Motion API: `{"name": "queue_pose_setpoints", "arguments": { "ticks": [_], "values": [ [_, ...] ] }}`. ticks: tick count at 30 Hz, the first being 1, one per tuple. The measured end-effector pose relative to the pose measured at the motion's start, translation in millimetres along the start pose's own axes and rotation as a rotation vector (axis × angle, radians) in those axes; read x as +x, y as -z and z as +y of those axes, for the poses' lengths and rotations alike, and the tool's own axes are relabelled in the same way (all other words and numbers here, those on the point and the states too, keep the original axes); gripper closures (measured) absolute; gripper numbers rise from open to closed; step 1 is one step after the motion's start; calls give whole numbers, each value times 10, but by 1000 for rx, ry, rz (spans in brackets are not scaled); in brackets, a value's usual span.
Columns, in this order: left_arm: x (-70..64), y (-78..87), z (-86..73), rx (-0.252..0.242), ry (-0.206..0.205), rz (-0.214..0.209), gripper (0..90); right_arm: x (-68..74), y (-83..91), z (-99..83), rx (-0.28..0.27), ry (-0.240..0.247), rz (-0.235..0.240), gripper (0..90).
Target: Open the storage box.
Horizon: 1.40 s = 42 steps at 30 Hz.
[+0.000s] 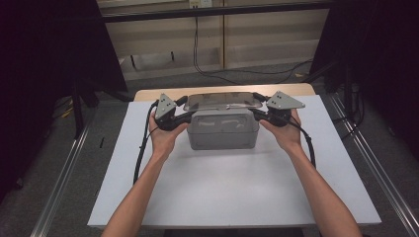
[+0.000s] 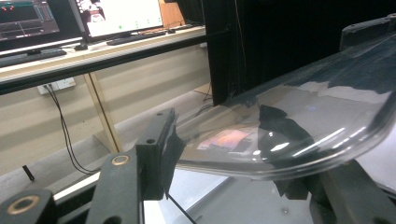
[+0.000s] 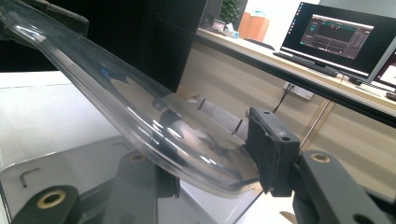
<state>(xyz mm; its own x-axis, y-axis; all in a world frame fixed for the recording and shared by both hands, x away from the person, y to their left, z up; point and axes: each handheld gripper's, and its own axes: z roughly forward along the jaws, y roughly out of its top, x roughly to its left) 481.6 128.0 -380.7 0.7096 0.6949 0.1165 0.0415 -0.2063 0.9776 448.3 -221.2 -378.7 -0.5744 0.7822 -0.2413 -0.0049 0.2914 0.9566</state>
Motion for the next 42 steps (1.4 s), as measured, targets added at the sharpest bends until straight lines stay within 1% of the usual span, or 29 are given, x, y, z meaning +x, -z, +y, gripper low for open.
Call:
{"name": "queue_pose_setpoints", "arguments": {
  "ticks": [2,5,8,10,11,12,16,17,20,21,22,24,25,26,30,32,35,38,39,40,42],
  "values": [
    [13,-10,-7,-1,-4,1,471,-4,-4,8,1,-1,5,566],
    [31,-24,-19,-2,4,13,455,-26,-12,34,1,6,5,571],
    [64,-38,-19,-4,9,15,453,-38,-23,58,-3,0,7,575],
    [86,-42,-7,7,-17,11,469,-51,-29,69,-7,-3,7,575],
    [86,-42,-7,7,-17,11,482,-51,-29,69,-7,-3,7,575],
    [111,-47,3,10,-29,13,501,-63,-35,74,-10,-6,7,575],
    [137,-66,18,8,-34,10,565,-73,-43,73,-16,-12,9,575],
    [140,-87,29,5,-38,5,572,-76,-44,73,-17,-12,9,575],
    [135,-120,41,3,-41,9,574,-81,-48,73,-21,-17,9,575],
    [137,-141,54,7,-50,11,574,-91,-52,78,-23,-25,11,574],
    [137,-141,54,7,-50,11,574,-94,-54,81,-25,-34,12,574],
    [152,-148,61,4,-46,6,577,-100,-57,84,-27,-35,14,574],
    [152,-155,61,-6,-35,8,580,-116,-63,88,-33,-44,16,567],
    [163,-155,66,-2,-44,7,581,-119,-66,85,-34,-52,16,564],
    [177,-160,77,-5,-41,8,595,-157,-92,53,-39,-72,14,559],
    [196,-162,84,-2,-47,6,600,-175,-111,34,-40,-81,13,558],
    [220,-168,82,-2,-46,9,613,-202,-144,14,-34,-82,13,565],
    [241,-182,73,-7,-26,10,625,-232,-169,1,-40,-94,17,574],
    [254,-182,73,-2,-32,10,633,-246,-180,-8,-39,-102,15,580],
    [254,-182,73,-2,-32,10,636,-246,-180,-8,-39,-102,15,580],
    [269,-186,73,-3,-30,9,639,-280,-197,-36,-47,-119,16,593]
  ]
}}
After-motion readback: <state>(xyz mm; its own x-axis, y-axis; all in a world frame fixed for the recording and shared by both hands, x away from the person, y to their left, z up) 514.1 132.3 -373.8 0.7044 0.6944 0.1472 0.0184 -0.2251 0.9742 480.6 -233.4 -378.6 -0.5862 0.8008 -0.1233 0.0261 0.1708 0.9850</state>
